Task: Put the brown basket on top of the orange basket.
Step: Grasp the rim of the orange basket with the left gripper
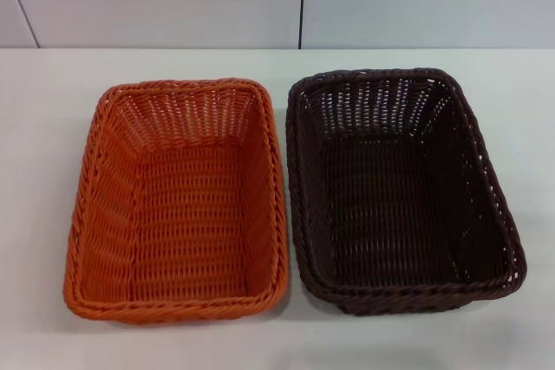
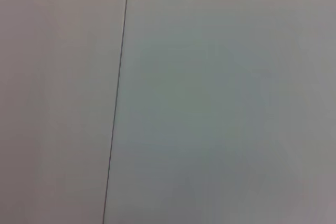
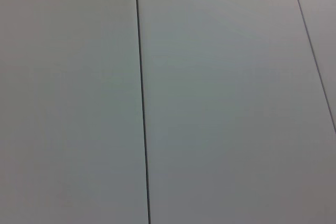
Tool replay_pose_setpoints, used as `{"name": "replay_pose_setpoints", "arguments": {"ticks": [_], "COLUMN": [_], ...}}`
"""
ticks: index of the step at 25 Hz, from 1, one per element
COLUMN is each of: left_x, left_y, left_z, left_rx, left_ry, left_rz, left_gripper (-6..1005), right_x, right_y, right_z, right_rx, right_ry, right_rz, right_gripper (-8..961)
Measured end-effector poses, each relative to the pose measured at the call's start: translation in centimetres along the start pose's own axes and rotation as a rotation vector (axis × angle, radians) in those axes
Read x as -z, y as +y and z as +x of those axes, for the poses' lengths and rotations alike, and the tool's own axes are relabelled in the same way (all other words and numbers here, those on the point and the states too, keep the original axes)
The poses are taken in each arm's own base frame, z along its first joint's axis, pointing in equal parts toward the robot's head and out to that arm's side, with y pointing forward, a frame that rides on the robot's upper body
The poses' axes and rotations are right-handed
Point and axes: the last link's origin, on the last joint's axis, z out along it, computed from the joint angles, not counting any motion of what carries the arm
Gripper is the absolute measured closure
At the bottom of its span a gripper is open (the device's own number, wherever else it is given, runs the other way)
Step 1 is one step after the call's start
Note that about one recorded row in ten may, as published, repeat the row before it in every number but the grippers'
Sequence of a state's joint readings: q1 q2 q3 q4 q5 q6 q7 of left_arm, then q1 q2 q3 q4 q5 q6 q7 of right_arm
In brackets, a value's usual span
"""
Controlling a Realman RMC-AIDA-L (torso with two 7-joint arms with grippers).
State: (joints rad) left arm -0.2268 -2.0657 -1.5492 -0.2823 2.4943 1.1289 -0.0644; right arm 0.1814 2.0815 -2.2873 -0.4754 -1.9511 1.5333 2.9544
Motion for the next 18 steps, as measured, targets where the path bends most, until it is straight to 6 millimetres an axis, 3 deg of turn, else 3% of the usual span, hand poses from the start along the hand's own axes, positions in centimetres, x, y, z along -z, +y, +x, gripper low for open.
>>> {"name": "replay_pose_setpoints", "arguments": {"ticks": [7,12,14,16,18], "left_x": [-0.1,-0.9,-1.6,-5.4,-5.4], "left_y": [0.2,1.5,1.9,4.3,4.3], "left_z": [0.0,0.2,0.6,3.5,3.5], "left_rx": [-0.004,-0.010,-0.013,-0.074,-0.074], "left_ry": [0.000,-0.016,-0.028,-0.160,-0.160], "left_rz": [-0.012,-0.086,-0.119,-0.306,-0.306], "left_gripper": [234,238,240,242,244], "right_x": [0.0,-0.2,-0.3,-0.4,-0.5], "right_y": [0.0,0.2,0.2,0.4,0.4], "right_z": [0.0,0.0,0.1,0.2,0.2], "right_rx": [-0.001,-0.003,-0.004,-0.005,-0.006], "right_ry": [0.000,0.003,0.005,0.009,0.013], "right_rz": [-0.001,-0.004,-0.007,-0.010,-0.014], "right_gripper": [243,243,243,243,243]}}
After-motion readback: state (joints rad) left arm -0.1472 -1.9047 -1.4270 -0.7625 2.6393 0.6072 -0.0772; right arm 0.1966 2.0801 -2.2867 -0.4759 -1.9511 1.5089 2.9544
